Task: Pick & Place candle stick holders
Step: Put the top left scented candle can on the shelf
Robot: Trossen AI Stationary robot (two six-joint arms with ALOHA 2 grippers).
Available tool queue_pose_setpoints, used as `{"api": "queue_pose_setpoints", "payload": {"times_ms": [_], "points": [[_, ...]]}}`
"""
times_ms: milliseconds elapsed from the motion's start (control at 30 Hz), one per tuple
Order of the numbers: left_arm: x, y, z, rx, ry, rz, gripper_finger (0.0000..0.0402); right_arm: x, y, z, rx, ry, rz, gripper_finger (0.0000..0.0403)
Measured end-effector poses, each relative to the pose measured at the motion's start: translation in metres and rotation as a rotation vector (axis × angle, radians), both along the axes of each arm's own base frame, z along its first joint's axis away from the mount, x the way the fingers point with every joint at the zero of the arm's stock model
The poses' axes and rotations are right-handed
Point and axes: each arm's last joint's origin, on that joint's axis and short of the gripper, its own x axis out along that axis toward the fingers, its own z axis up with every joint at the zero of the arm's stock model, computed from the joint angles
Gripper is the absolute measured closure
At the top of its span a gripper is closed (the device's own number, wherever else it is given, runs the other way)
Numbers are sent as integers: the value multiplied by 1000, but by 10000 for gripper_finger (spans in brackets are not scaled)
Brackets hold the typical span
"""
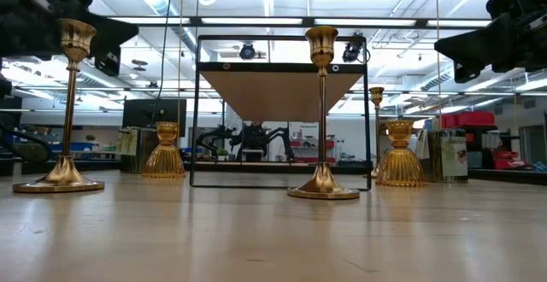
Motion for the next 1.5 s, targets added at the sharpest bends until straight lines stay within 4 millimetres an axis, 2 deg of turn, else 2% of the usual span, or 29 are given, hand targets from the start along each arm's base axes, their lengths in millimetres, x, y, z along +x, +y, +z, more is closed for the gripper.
{"api": "queue_pose_setpoints", "payload": {"times_ms": [267, 867, 1333, 1500], "points": [[-1, 0, 8, -37, -52, -7, 394, 0, 0, 0, 0, 0, 0, 376], [-16, 0, 56, -21, -200, -3, 394, 0, 0, 0, 0, 0, 0, 376], [-30, 1, 87, -84, -228, 0, 395, 0, 0, 0, 0, 0, 0, 376], [-29, 1, 105, -100, -153, 16, 398, 0, 0, 0, 0, 0, 0, 376]]}}
